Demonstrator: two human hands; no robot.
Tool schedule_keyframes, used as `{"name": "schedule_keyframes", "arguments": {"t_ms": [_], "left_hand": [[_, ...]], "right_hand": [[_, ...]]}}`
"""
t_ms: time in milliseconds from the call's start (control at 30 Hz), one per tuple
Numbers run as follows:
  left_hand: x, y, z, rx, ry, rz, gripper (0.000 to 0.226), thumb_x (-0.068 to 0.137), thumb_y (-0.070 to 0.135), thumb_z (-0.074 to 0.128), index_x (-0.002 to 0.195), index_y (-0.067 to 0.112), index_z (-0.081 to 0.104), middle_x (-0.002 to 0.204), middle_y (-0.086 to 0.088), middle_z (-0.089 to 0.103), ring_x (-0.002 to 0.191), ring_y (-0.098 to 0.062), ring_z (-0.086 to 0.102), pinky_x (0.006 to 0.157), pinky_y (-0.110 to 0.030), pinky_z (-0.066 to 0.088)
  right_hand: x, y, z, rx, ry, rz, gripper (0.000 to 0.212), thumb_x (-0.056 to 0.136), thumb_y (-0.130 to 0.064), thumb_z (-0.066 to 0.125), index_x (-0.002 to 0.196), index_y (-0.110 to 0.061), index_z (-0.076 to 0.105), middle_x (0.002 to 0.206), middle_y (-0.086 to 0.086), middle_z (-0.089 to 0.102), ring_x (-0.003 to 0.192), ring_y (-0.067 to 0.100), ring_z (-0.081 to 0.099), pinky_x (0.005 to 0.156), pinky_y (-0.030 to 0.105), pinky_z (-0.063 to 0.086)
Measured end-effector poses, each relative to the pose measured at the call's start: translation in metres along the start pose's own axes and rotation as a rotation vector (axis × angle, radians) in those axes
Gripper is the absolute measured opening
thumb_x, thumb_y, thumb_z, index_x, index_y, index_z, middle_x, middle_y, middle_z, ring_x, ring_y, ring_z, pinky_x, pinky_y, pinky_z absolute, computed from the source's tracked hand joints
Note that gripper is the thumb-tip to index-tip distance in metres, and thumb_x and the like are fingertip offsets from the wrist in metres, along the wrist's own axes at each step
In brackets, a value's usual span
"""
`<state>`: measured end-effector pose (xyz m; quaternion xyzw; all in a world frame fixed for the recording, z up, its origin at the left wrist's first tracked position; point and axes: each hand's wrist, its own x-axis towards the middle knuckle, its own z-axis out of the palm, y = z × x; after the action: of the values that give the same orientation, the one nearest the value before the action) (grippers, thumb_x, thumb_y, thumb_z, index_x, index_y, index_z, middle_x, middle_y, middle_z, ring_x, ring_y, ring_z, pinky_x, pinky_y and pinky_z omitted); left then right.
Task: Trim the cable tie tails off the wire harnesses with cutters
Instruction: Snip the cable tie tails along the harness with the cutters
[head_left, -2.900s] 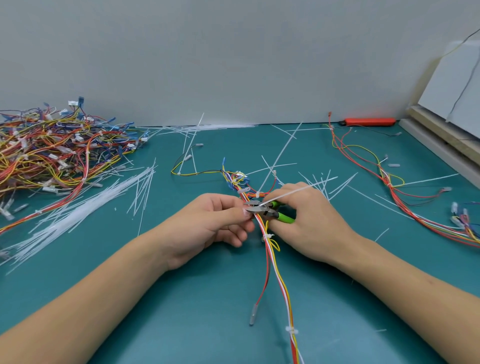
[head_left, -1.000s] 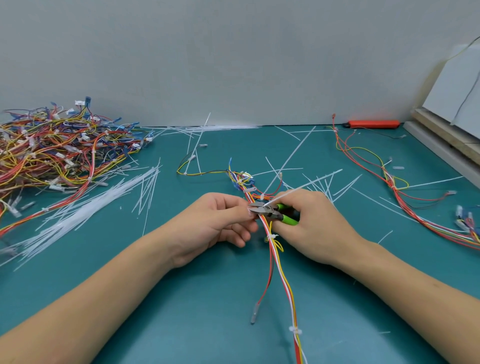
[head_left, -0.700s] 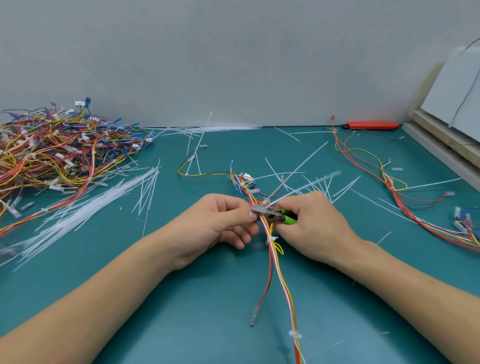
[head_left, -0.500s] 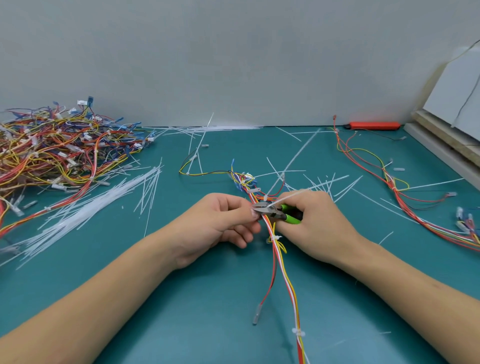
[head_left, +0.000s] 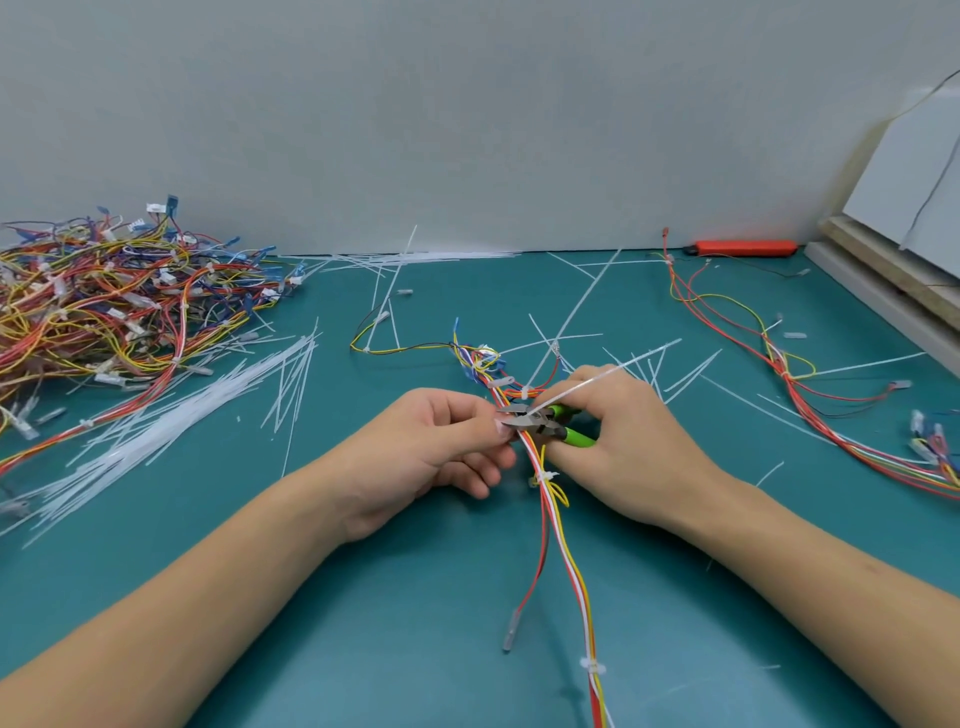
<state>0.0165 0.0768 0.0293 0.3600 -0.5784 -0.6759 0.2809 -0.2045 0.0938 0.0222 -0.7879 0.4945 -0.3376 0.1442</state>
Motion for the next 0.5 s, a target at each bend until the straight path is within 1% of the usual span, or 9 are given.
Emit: {"name": "schedule_keyframes", "arguments": {"t_ms": [133,267,333,400,433,500], "left_hand": [[-0.0003,0.0005,0.0004,-0.009,0.005,0.005,0.014,0.09,0.024,0.07,0.08,0.016,0.072,0.082,-0.011,0.07,0.066,-0.016,0.063,0.061,-0.023,0.055],[-0.0007,0.0006,0.0004,-0.009,0.001,0.002,0.014,0.09,0.024,0.07,0.081,0.014,0.071,0.082,-0.012,0.07,0.066,-0.017,0.063,0.061,-0.023,0.055],[-0.0006,0.0008,0.0004,-0.013,-0.002,0.003,0.014,0.09,0.023,0.07,0.08,0.014,0.071,0.082,-0.012,0.07,0.067,-0.017,0.062,0.061,-0.023,0.055],[-0.0007,0.0014,0.0007,-0.015,-0.007,0.005,0.014,0.09,0.024,0.07,0.08,0.015,0.072,0.083,-0.012,0.069,0.067,-0.017,0.062,0.061,-0.023,0.055],[-0.0007,0.0019,0.0009,-0.015,-0.01,0.007,0.014,0.09,0.025,0.07,0.081,0.015,0.072,0.083,-0.012,0.069,0.067,-0.017,0.062,0.062,-0.023,0.055],[-0.0014,0.0024,0.001,-0.015,-0.021,0.013,0.013,0.09,0.025,0.07,0.081,0.016,0.072,0.082,-0.01,0.068,0.067,-0.016,0.062,0.062,-0.022,0.054]], "right_hand": [[-0.0001,0.0,-0.0002,0.005,-0.01,0.026,0.022,0.078,-0.024,0.067,0.094,-0.034,0.079,0.083,-0.008,0.068,0.089,0.01,0.06,0.081,0.027,0.046],[-0.0008,0.0007,-0.0005,-0.004,-0.028,0.037,0.025,0.082,-0.02,0.071,0.097,-0.039,0.08,0.08,-0.013,0.065,0.089,0.01,0.059,0.077,0.019,0.044],[-0.0005,-0.0011,-0.001,-0.003,-0.029,0.031,0.024,0.081,-0.02,0.07,0.093,-0.038,0.079,0.077,-0.014,0.064,0.086,0.01,0.058,0.074,0.019,0.043],[-0.0001,-0.0032,-0.0003,-0.015,-0.03,0.041,0.015,0.08,-0.026,0.066,0.086,-0.032,0.078,0.072,-0.009,0.061,0.078,0.014,0.055,0.067,0.025,0.044],[-0.0004,-0.003,0.0004,-0.019,-0.028,0.061,0.016,0.079,-0.033,0.061,0.082,-0.028,0.075,0.07,-0.006,0.06,0.072,0.016,0.053,0.063,0.03,0.045],[-0.0013,-0.0011,0.0025,-0.026,-0.014,0.115,0.03,0.07,-0.045,0.048,0.076,-0.024,0.068,0.066,0.0,0.056,0.064,0.018,0.049,0.059,0.037,0.046]]}}
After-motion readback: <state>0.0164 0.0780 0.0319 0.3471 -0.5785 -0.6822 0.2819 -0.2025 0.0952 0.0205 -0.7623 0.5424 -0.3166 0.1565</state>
